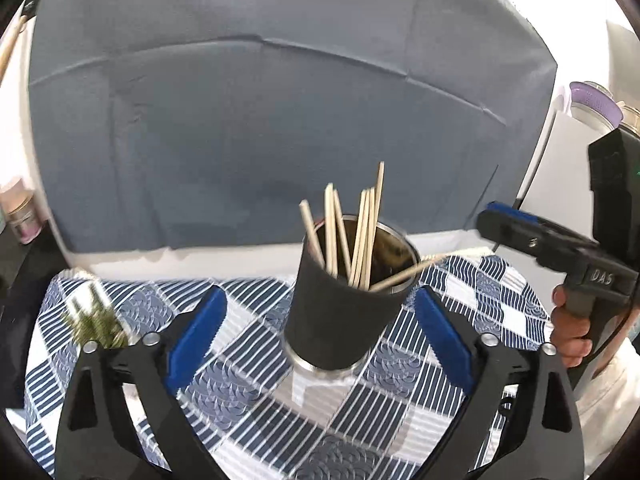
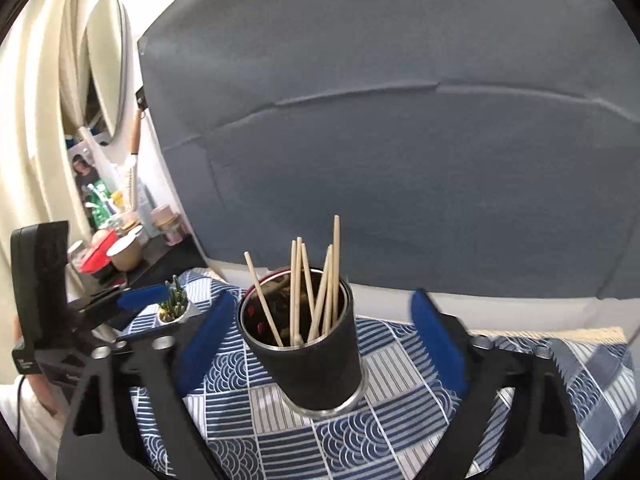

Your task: Organize utensils

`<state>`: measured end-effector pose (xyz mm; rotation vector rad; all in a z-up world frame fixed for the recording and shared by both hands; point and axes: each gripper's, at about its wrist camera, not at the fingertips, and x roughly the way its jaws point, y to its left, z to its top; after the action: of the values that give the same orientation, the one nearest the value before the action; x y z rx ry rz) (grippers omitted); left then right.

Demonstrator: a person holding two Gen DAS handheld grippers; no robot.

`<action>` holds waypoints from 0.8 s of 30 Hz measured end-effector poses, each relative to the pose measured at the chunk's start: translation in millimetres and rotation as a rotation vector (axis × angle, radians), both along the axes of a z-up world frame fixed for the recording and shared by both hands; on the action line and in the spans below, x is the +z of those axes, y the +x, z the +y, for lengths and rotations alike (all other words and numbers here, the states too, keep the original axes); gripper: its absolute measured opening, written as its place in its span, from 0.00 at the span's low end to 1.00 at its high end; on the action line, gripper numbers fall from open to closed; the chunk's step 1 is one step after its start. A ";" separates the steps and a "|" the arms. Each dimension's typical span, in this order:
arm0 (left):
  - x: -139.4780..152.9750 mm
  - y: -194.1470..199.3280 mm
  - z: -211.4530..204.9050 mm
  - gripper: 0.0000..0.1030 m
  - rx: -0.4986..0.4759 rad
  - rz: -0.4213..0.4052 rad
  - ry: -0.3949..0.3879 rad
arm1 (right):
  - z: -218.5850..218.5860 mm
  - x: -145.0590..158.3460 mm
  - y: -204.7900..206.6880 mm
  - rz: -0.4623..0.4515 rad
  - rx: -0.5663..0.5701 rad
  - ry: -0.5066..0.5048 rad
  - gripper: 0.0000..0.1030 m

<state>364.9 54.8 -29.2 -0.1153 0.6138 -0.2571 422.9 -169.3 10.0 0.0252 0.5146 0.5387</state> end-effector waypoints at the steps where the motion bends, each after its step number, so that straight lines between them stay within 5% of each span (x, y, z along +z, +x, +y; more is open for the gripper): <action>1: -0.8 -4.3 1.9 0.93 0.002 0.014 -0.003 | -0.1 0.4 -8.4 0.000 -0.015 -0.007 0.84; 8: 0.1 -54.9 13.8 0.94 -0.003 0.071 0.026 | -2.0 -0.2 -60.8 0.017 -0.085 -0.060 0.88; 18: 27.2 -159.5 -10.1 0.94 0.085 0.012 0.120 | -29.9 26.8 -158.6 0.066 -0.221 -0.010 0.92; 24: 37.9 -209.6 -33.6 0.94 0.119 0.031 0.091 | -57.3 30.3 -217.0 0.078 -0.316 -0.039 0.92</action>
<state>155.3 21.2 8.6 -0.0682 0.6464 -0.1122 205.9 -226.6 40.4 0.0889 0.5846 0.2191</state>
